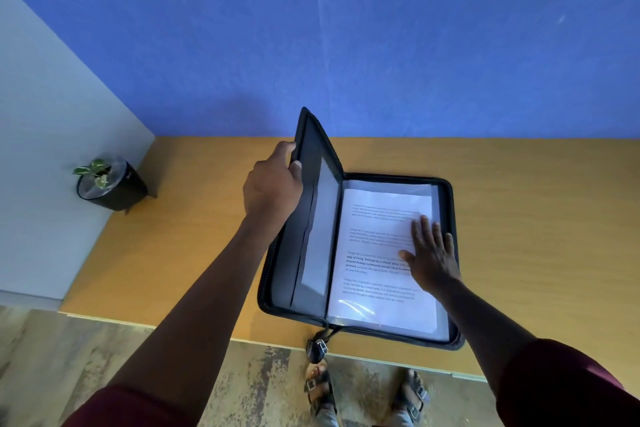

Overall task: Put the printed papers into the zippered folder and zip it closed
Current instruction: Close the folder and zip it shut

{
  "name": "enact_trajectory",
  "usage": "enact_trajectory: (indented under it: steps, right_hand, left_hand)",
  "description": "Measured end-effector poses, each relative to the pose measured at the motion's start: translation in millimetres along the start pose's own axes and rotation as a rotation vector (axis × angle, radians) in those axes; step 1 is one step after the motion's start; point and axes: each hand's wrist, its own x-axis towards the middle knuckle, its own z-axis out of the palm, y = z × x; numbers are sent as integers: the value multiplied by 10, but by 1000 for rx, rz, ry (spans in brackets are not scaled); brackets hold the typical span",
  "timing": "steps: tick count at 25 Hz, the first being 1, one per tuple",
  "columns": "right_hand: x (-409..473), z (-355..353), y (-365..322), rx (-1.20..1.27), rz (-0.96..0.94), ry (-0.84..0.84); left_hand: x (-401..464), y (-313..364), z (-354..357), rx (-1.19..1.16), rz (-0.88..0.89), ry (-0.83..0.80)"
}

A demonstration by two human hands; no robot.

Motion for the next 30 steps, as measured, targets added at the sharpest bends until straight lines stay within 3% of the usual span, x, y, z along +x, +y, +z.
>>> enact_trajectory:
  steps: [6,10,17,24,30]
  right_hand:
    - [-87,-40,237,-35,9,45]
    - [-134,-98,467,-22,36,68]
    - [-228,-159,912,21,64,79]
    - [-263,-115,1092,15,-10,111]
    - [-226,3,1188,30,-18,133]
  left_hand:
    - [-188,567,185,-40,-3,-20]
    - [-289,972,402,63,47,-37]
    - [-457,1523,895,96,124,-159]
    - [-647,1893,1387,169,214,-254]
    - [-752,2035,1681,344,314,-224]
